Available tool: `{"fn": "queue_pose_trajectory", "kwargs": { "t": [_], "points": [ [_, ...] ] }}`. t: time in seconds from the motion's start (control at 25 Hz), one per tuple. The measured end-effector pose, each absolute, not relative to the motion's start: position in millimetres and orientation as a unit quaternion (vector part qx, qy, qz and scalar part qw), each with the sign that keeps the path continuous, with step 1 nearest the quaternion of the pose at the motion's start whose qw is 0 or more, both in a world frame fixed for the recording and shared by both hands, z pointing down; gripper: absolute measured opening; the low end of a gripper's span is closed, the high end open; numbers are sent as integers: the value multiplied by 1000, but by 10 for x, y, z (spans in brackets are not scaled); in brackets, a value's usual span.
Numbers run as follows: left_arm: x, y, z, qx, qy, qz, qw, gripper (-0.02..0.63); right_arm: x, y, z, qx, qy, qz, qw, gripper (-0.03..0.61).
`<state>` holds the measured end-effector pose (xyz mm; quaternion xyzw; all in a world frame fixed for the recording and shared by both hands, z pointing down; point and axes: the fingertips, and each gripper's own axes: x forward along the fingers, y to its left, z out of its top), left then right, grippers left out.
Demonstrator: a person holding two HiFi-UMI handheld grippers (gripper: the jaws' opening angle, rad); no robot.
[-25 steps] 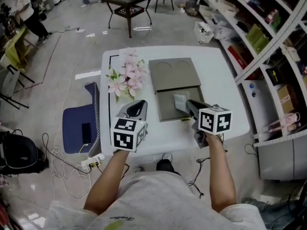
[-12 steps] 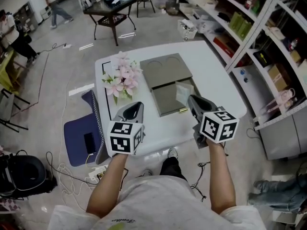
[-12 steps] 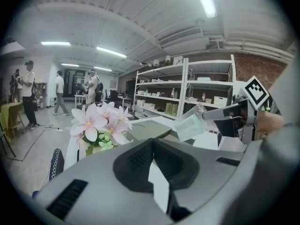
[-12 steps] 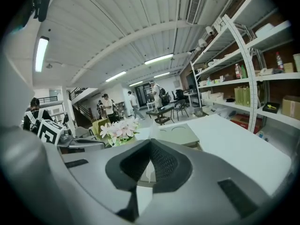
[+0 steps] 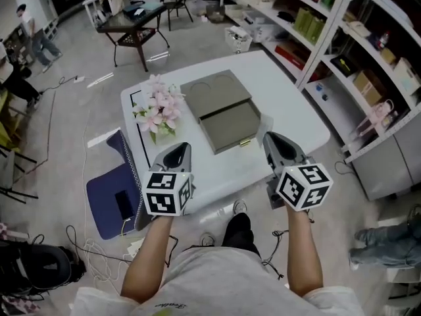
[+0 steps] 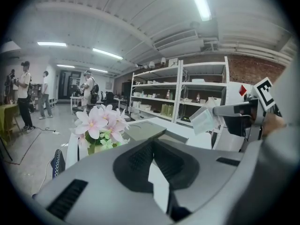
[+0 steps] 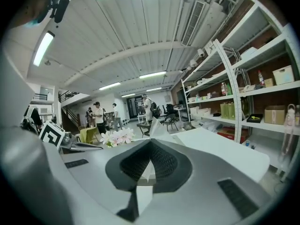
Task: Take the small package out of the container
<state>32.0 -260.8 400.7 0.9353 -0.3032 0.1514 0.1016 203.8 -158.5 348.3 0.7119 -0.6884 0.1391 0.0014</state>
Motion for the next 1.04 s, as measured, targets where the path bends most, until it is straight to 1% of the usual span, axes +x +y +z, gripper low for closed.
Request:
{"fn": "queue_pose_trajectory", "kwargs": {
  "t": [0.52,1.04],
  "points": [
    [342,-2476,4037,941,-287,154,94,3,2009,-1272,3559,738,-664,122,6,5],
    [351,-2456,4066,941,-283,155,100,3,1990,-1255,3555,739,-663,122,9,5]
  ]
}}
